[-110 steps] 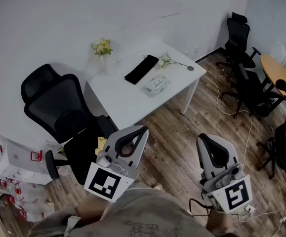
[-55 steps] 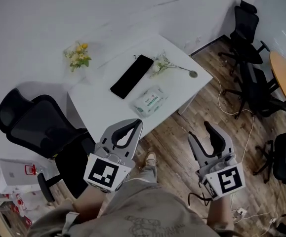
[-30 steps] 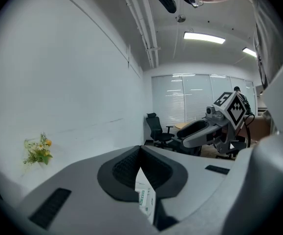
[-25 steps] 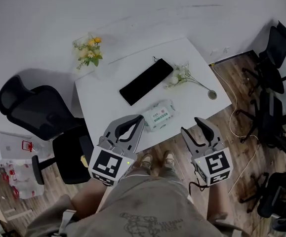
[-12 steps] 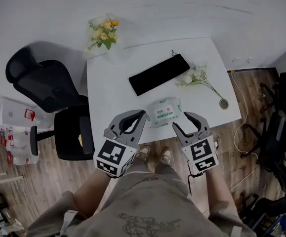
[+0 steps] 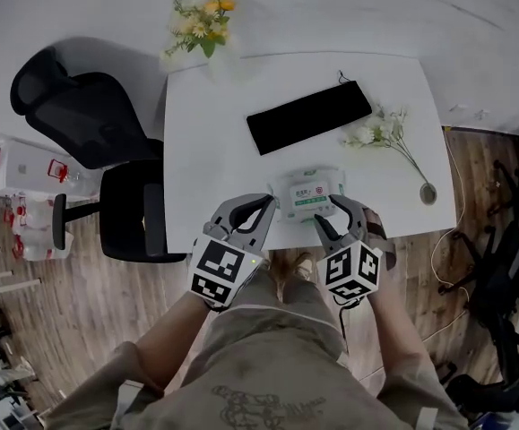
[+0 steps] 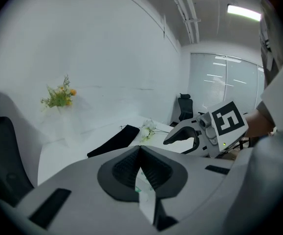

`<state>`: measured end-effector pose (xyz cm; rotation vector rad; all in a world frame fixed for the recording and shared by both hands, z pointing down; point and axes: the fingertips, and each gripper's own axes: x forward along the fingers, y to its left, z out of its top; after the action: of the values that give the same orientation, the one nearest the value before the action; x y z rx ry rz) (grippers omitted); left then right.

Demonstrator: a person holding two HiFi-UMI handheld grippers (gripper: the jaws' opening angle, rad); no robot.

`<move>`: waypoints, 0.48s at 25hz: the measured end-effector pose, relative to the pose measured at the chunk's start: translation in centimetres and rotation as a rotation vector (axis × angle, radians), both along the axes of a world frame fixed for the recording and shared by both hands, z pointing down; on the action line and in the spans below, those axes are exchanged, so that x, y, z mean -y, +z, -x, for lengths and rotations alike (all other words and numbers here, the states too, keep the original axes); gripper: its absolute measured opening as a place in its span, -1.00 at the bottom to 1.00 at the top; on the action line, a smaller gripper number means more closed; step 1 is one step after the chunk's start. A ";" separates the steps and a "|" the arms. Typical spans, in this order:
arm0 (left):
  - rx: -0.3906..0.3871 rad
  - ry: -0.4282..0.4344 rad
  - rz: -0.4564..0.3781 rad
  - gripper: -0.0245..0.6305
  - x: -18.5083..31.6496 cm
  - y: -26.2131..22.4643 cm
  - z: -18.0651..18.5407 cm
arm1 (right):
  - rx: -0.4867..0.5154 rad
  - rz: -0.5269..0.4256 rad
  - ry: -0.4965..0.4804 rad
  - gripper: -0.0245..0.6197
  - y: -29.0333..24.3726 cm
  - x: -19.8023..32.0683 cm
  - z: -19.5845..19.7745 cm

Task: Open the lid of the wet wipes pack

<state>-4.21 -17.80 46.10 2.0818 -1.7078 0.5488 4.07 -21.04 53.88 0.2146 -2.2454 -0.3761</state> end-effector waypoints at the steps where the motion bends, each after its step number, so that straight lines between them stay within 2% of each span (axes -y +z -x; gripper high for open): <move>1: -0.003 -0.001 0.015 -0.87 0.0 0.9 0.0 | -0.012 -0.009 -0.014 -0.26 0.7 0.0 0.2; 12: -0.024 0.052 0.147 -0.87 0.5 9.8 -1.0 | -0.142 -0.061 -0.124 -0.27 7.5 0.2 0.9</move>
<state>-3.22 -18.28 55.85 2.0244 -1.5549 0.6424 3.13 -21.25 61.41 0.0779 -2.1147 -0.5108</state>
